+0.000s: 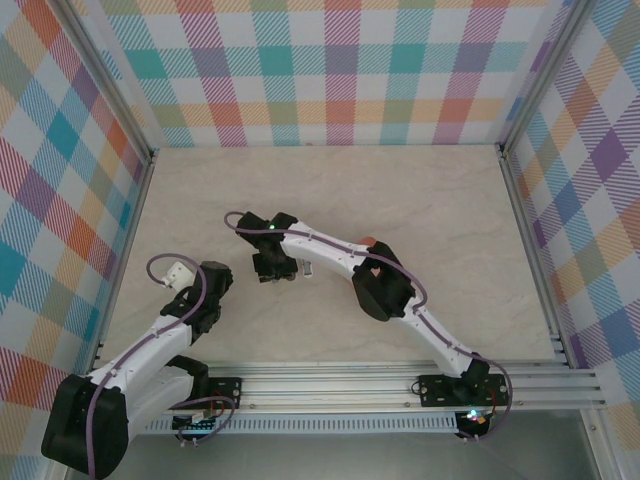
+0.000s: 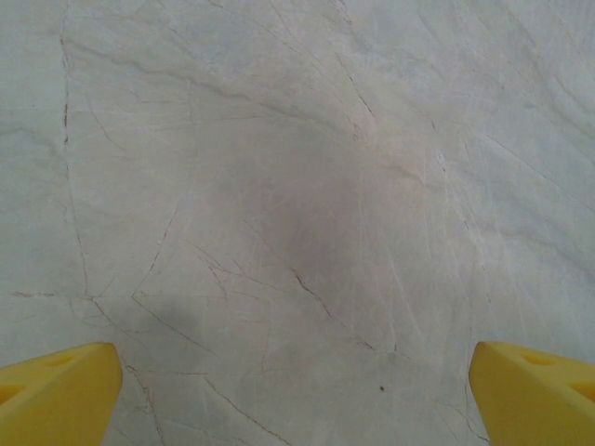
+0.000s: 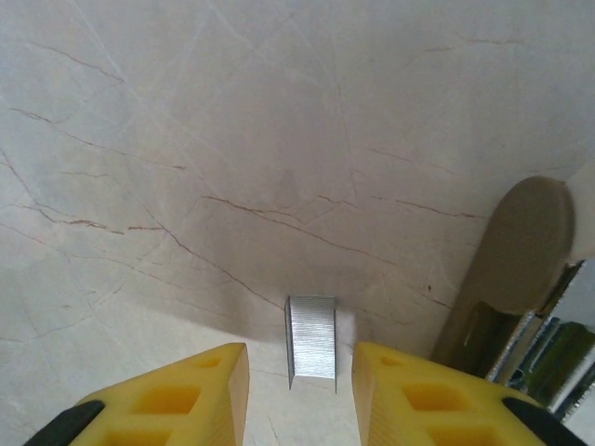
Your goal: Load the staples into the stapler
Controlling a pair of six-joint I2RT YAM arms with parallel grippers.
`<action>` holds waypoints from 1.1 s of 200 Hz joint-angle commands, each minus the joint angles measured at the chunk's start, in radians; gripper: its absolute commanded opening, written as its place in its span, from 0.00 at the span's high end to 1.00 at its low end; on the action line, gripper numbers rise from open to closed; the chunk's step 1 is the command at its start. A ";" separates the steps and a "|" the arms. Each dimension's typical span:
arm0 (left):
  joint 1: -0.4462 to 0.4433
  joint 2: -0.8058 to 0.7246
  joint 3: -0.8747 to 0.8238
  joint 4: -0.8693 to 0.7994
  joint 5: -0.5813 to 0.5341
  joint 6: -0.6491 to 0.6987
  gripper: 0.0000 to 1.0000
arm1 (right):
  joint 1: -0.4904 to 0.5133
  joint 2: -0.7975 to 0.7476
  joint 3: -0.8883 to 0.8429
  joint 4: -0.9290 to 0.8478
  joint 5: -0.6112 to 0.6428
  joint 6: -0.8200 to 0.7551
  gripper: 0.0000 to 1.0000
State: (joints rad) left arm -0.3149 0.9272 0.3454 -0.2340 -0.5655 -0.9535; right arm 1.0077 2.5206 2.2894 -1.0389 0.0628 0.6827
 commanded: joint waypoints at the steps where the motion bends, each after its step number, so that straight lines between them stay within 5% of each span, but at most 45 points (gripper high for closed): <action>1: 0.014 -0.010 0.007 0.012 -0.005 0.008 0.04 | 0.010 0.033 0.030 -0.048 0.018 -0.024 0.66; 138: 0.014 -0.005 0.009 0.024 -0.021 0.051 0.04 | 0.025 0.055 0.040 -0.086 0.099 -0.061 0.78; 220: 0.014 -0.004 0.024 0.053 -0.002 0.116 0.04 | 0.025 -0.112 -0.151 0.107 0.118 -0.057 0.83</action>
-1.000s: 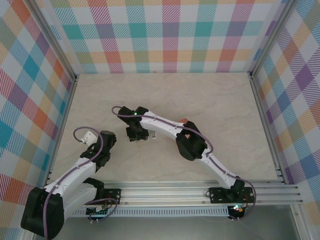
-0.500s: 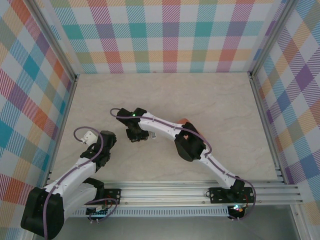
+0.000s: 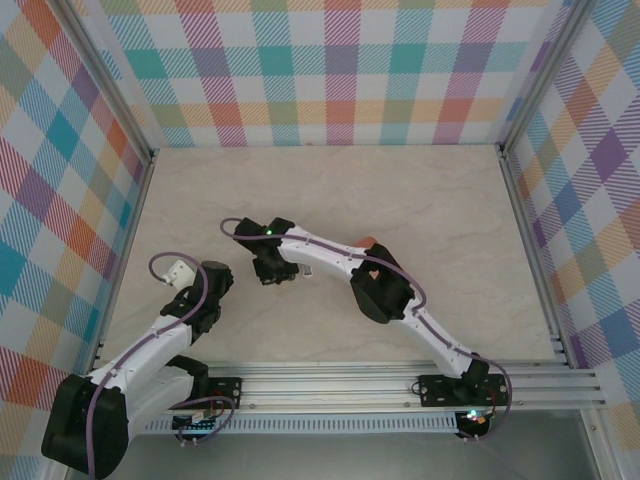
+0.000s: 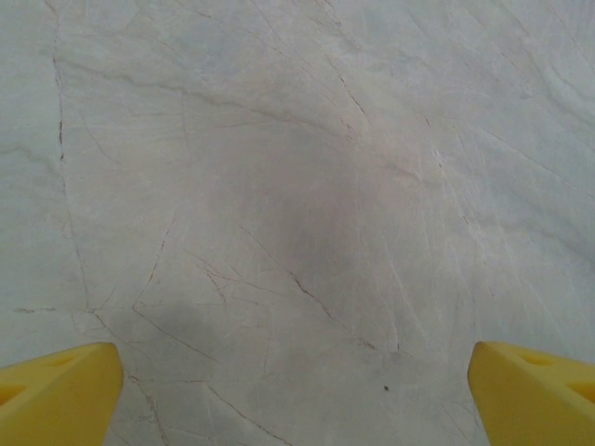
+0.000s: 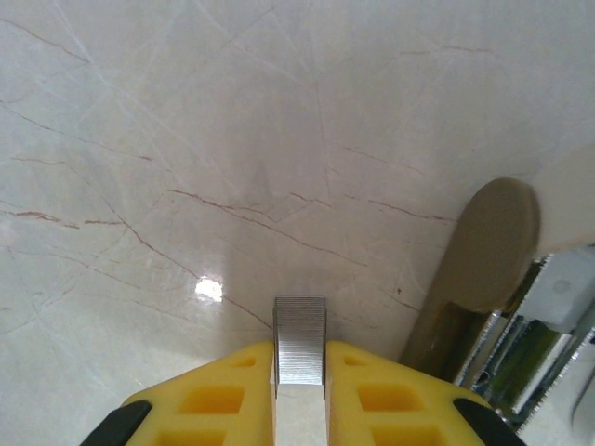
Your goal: Load the staples into the stapler
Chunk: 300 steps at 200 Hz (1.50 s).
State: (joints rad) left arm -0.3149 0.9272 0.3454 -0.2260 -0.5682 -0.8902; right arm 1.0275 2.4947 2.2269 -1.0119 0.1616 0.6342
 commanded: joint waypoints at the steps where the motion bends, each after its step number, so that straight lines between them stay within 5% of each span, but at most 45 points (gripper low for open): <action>1: 0.014 -0.004 0.024 0.047 0.002 0.057 0.04 | 0.006 -0.091 -0.093 0.085 0.020 -0.008 0.83; 60: 0.014 -0.008 0.082 0.144 0.208 0.271 0.04 | 0.005 -0.348 -0.402 0.360 0.040 -0.042 0.83; 159: 0.014 -0.010 0.145 0.405 0.775 0.571 0.12 | -0.035 -0.832 -1.023 0.835 0.021 -0.116 0.83; 203: 0.014 -0.002 0.037 0.784 0.933 0.507 0.12 | -0.060 -0.964 -1.154 0.966 -0.053 -0.249 0.82; 300: 0.010 0.087 0.157 1.019 1.233 0.302 0.19 | -0.250 -1.118 -1.268 1.193 -0.567 -0.374 0.81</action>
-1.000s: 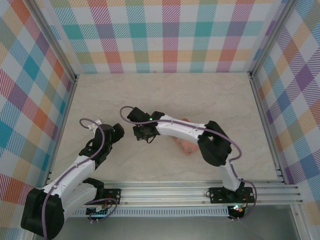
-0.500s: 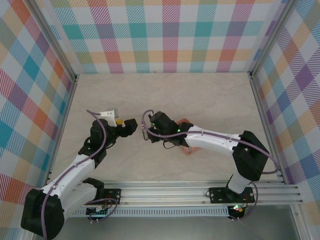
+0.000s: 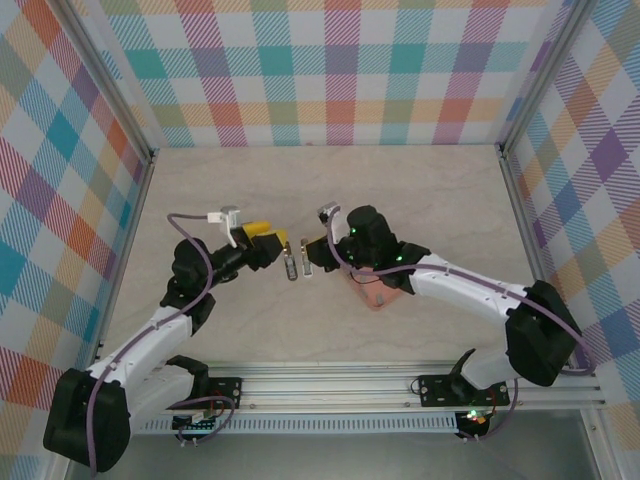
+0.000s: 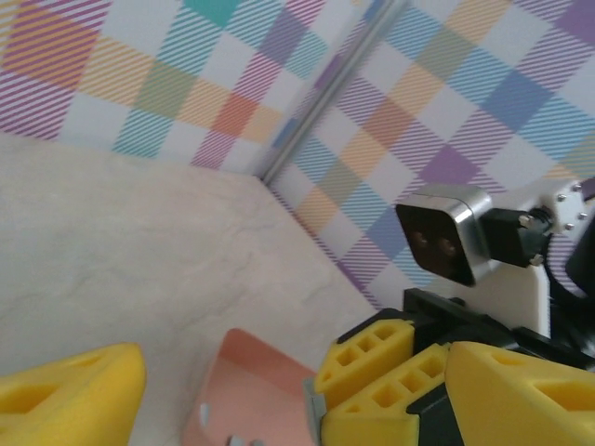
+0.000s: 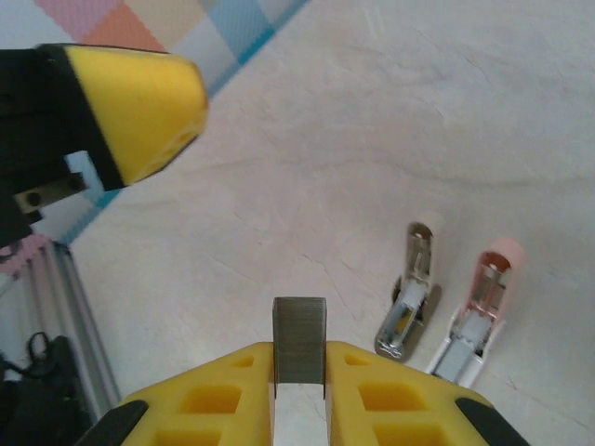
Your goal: Load the staples into the stapler
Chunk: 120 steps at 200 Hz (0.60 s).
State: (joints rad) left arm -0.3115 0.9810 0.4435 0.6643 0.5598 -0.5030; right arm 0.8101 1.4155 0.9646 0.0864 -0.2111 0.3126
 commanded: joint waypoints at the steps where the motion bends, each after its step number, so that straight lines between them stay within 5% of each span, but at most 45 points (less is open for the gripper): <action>1: 0.006 0.036 0.061 0.129 0.106 -0.088 0.19 | -0.035 -0.040 -0.006 0.097 -0.200 -0.054 0.81; 78: -0.009 0.122 0.193 0.093 0.282 -0.086 0.36 | -0.106 -0.055 0.008 0.188 -0.454 -0.118 0.81; 120: -0.050 0.033 0.255 -0.195 0.282 0.151 0.39 | -0.139 -0.069 0.034 0.143 -0.510 -0.148 0.80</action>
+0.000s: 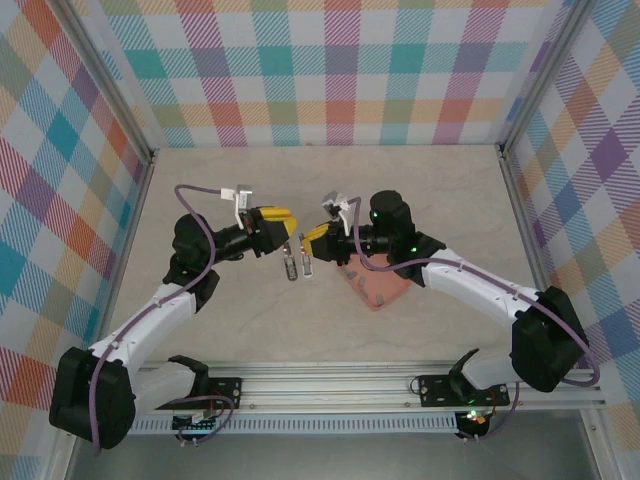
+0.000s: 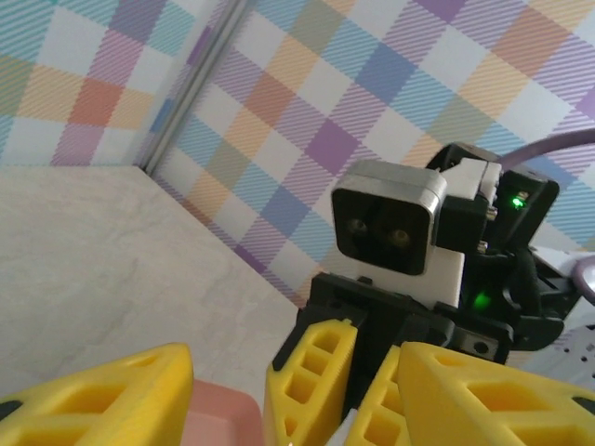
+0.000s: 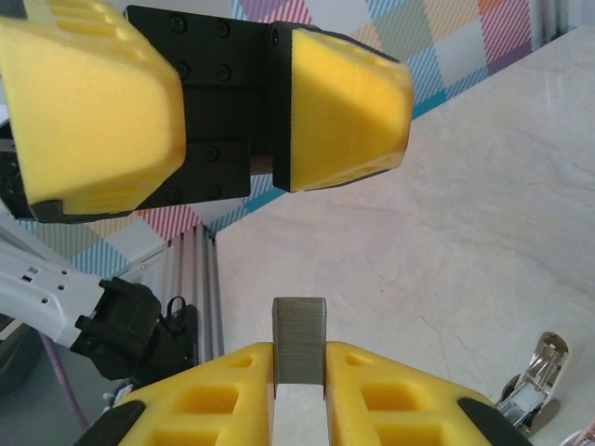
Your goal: Load the staples into the stapler
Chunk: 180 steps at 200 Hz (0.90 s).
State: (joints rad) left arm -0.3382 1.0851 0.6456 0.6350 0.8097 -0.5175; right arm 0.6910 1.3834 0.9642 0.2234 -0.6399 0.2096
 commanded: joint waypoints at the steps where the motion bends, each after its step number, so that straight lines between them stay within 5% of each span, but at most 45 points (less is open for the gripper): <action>1: -0.024 -0.073 0.054 -0.170 0.032 0.170 0.40 | -0.020 -0.038 0.034 0.006 -0.081 -0.046 0.80; 147: -0.095 -0.151 0.139 -0.509 0.114 0.643 0.45 | -0.047 -0.090 0.039 -0.032 -0.191 -0.168 0.81; 180: -0.100 -0.148 0.138 -0.502 0.118 0.662 0.46 | -0.048 -0.089 0.043 -0.042 -0.228 -0.201 0.81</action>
State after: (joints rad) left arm -0.4286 0.9482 0.7563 0.1448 0.8909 0.0803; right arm 0.6525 1.3190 0.9691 0.1894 -0.7994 0.0647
